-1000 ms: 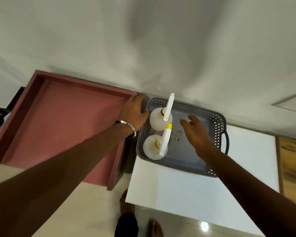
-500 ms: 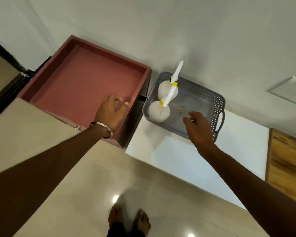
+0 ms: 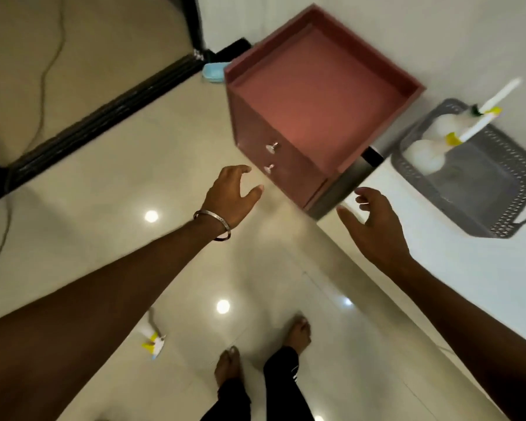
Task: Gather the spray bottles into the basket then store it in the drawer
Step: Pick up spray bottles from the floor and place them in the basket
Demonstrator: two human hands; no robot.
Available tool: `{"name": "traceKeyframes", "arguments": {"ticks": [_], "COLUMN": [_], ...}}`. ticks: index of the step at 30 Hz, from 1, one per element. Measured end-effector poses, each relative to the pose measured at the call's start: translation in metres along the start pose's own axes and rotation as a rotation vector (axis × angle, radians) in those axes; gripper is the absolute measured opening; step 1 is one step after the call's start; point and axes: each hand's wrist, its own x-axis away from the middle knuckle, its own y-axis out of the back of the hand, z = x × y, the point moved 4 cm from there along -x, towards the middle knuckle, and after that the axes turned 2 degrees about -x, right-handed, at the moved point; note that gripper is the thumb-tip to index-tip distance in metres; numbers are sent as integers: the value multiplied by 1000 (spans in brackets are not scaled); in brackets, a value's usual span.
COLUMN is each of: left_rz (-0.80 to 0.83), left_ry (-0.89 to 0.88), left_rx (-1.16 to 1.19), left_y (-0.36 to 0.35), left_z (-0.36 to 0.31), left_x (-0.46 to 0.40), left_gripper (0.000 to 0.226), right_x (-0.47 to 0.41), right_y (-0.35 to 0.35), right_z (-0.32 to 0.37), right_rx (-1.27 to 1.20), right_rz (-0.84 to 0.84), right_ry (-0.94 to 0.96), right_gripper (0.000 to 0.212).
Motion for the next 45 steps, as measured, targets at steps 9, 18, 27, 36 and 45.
{"name": "traceKeyframes", "arguments": {"ticks": [9,18,27,36,45], "left_rz": [-140,-288,-393,-278,-216], "left_ry": [309,687,995,1044,1109], "left_rx": [8,100,290,479,758], "left_y": [146,204,161,46,-51], "left_z": [170,311,434,577,680], "left_x": [144,310,419,380,341], "left_gripper": [60,65,67,72,79], "right_x": [90,166,243,251,237], "right_y": [-140,-290,-449,-635,-764], "right_z": [139,215,216,108,10], "right_rx": [155,241,384,474,328], "right_rz": [362,690,918,1016,1000], "right_ry": [260,467,583,362,-52], "right_gripper": [77,84,84,89,98]}}
